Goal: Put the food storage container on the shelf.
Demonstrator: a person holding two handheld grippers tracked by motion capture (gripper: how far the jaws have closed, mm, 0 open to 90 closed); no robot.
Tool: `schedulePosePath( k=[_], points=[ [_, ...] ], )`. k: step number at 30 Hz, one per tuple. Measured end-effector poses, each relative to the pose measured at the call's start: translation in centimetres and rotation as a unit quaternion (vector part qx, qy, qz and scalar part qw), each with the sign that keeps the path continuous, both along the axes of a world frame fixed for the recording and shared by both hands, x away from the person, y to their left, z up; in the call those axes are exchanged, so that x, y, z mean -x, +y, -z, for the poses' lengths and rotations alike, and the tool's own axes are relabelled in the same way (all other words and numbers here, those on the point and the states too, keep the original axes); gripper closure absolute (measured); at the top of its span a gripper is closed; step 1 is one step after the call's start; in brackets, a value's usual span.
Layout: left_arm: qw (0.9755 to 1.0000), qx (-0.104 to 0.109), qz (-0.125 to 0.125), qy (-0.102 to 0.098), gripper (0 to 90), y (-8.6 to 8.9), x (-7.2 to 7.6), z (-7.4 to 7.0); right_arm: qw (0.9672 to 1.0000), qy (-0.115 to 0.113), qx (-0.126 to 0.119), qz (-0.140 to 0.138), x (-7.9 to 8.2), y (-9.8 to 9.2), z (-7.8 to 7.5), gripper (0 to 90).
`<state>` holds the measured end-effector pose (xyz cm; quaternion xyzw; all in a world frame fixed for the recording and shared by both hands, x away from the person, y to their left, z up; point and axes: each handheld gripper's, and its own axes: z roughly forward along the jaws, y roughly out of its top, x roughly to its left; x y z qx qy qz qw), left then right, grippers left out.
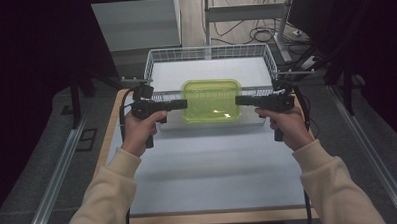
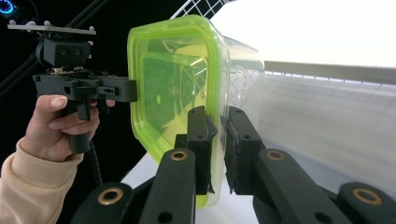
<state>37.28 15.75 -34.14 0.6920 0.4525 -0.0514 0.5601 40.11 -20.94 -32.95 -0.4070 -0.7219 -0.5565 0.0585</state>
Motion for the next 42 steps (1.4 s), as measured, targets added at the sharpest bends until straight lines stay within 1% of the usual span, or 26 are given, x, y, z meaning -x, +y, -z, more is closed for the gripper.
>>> schedulePosePath(
  k=[2,4,7,8,10,12,17,19,21,23,24,29,32,33,34,35,42],
  points=[
    [1.0000,0.001,-0.001,-0.003,81.9,0.1,-0.4,-0.4,1.0000,0.000,-0.001,0.001,-0.3,0.1,-0.3,81.8],
    [1.0000,0.001,-0.001,-0.004,81.9,0.1,-0.6,-0.4,1.0000,-0.001,-0.001,0.002,-0.5,0.1,-0.5,81.7],
    [1.0000,0.005,-0.003,-0.004,81.9,0.1,-1.2,-0.7,1.0000,-0.002,-0.001,0.003,-1.0,0.2,-0.9,81.8],
    [1.0000,0.005,-0.003,-0.004,81.9,0.1,-1.2,-0.7,1.0000,-0.001,0.001,0.004,-1.1,0.2,-1.0,81.8],
    [1.0000,0.005,-0.003,-0.002,81.9,0.2,-1.8,-0.9,1.0000,-0.001,0.002,0.006,-1.4,0.2,-1.2,81.8],
    [1.0000,0.003,-0.003,0.000,81.8,0.2,-1.9,-0.9,1.0000,0.000,0.003,0.006,-1.6,0.2,-1.3,81.8],
    [1.0000,-0.003,-0.007,0.002,81.8,0.1,-2.9,-1.5,0.9999,0.006,0.002,0.009,-2.7,0.3,-1.5,81.8],
    [1.0000,-0.005,-0.007,0.002,81.9,0.1,-3.1,-1.7,0.9999,0.006,0.002,0.010,-2.9,0.3,-1.5,81.8],
    [1.0000,-0.003,-0.008,0.002,81.8,0.2,-3.5,-1.8,0.9999,0.008,0.002,0.011,-3.2,0.4,-1.7,81.8],
    [1.0000,0.001,-0.009,0.003,81.8,0.2,-4.1,-1.9,0.9999,0.008,0.002,0.014,-3.6,0.4,-2.0,81.7],
    [1.0000,0.001,-0.009,0.003,81.8,0.2,-4.1,-1.9,0.9999,0.007,0.004,0.015,-3.8,0.4,-2.1,81.7],
    [0.9999,0.002,-0.011,0.005,81.8,0.0,-5.1,-1.9,0.9997,0.012,0.005,0.022,-4.6,0.3,-2.3,81.7],
    [0.9999,0.004,-0.013,0.007,81.7,-0.1,-5.4,-1.8,0.9996,0.013,0.006,0.023,-4.9,0.3,-2.3,81.7],
    [0.9999,0.000,-0.014,0.007,81.7,-0.1,-5.7,-1.8,0.9996,0.011,0.007,0.025,-5.1,0.3,-2.4,81.7],
    [0.9999,0.000,-0.014,0.007,81.7,-0.1,-5.7,-1.8,0.9996,0.011,0.007,0.025,-5.1,0.3,-2.4,81.7],
    [0.9999,-0.004,-0.012,0.007,81.6,-0.1,-5.9,-1.8,0.9995,0.013,0.008,0.027,-5.3,0.3,-2.4,81.7],
    [0.9998,-0.006,-0.017,0.009,81.5,-0.3,-6.9,-2.2,0.9992,0.017,0.004,0.035,-6.1,0.3,-2.4,81.7]
  ],
)
